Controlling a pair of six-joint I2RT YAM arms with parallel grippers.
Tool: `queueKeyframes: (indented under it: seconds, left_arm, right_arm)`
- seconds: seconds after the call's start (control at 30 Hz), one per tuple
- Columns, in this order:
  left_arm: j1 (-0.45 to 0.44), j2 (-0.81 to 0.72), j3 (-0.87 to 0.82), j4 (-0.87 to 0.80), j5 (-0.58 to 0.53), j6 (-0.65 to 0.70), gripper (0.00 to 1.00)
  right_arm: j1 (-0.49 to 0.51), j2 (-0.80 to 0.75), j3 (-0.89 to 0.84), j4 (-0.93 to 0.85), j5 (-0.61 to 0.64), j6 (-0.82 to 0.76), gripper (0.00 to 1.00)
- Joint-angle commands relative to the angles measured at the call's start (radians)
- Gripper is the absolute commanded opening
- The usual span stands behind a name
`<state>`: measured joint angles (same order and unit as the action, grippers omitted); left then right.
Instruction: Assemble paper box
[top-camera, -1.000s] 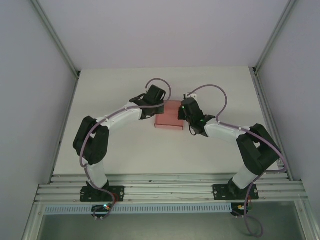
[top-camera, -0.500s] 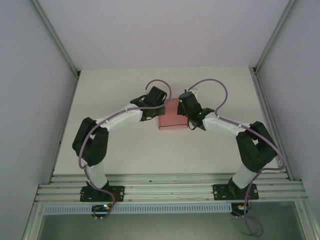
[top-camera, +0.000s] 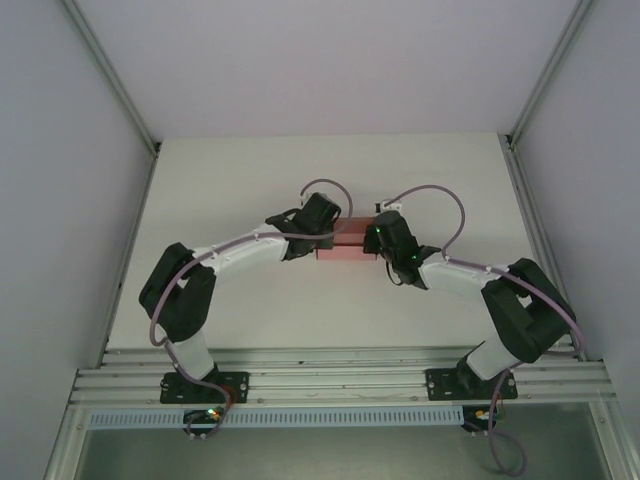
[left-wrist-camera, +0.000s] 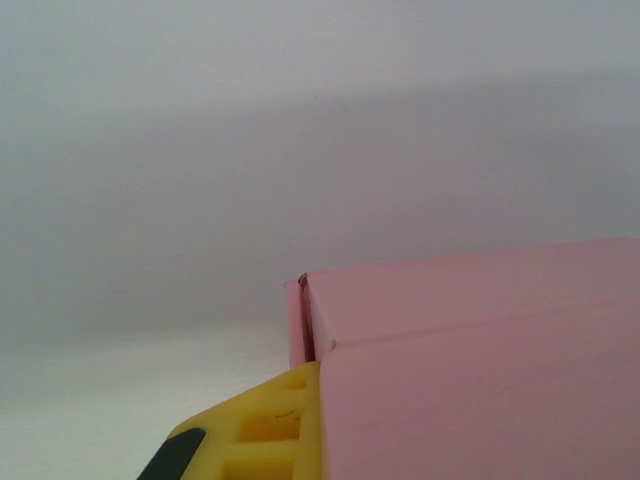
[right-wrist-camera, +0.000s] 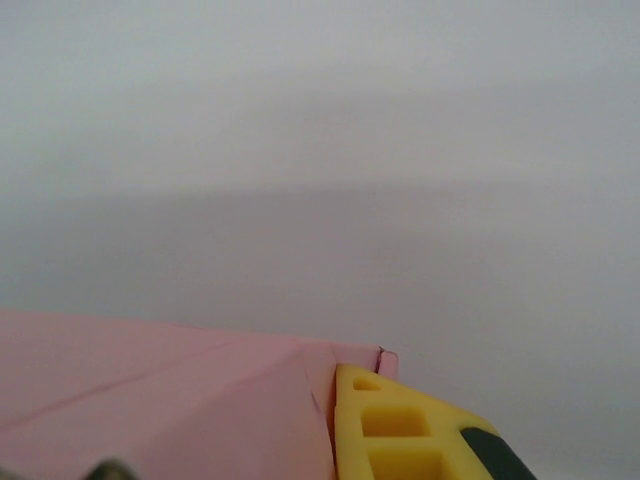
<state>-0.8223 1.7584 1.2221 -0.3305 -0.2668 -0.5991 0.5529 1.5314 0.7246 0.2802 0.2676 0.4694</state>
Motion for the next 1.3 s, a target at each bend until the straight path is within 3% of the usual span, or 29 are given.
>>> queueKeyframes:
  seconds: [0.0,0.1,0.37,0.57,0.67,0.73,0.97,1.27]
  left_arm:
    - [-0.023,-0.009,-0.029,-0.053,0.040,0.028,0.11]
    - [-0.035,-0.028,-0.027,-0.051,0.040,0.044,0.16]
    - [-0.039,-0.106,-0.017,-0.095,0.067,0.070,0.50]
    - [-0.045,-0.169,-0.025,-0.138,0.092,0.063,0.65]
    - [-0.047,-0.210,-0.031,-0.159,0.104,0.053,0.82]
    - [-0.049,-0.251,-0.043,-0.145,0.125,0.057,1.00]
    - [-0.058,-0.405,-0.097,-0.118,0.097,0.033,1.00]
    - [0.125,-0.404,-0.190,-0.128,0.273,-0.197,1.00]
  right_arm:
    - [0.022,-0.034,-0.031,0.094,-0.052,-0.001,0.08]
    - [0.026,-0.053,-0.053,0.095,-0.024,-0.017,0.08]
    - [0.058,-0.073,-0.110,0.101,0.053,-0.073,0.07]
    - [0.092,-0.068,-0.117,0.090,0.109,-0.092,0.07]
    - [0.107,-0.077,-0.119,0.089,0.135,-0.107,0.07]
    - [0.114,-0.083,-0.122,0.090,0.143,-0.111,0.07]
    - [0.159,-0.083,-0.161,0.165,0.203,-0.168,0.08]
    - [0.203,-0.071,-0.241,0.285,0.239,-0.244,0.10]
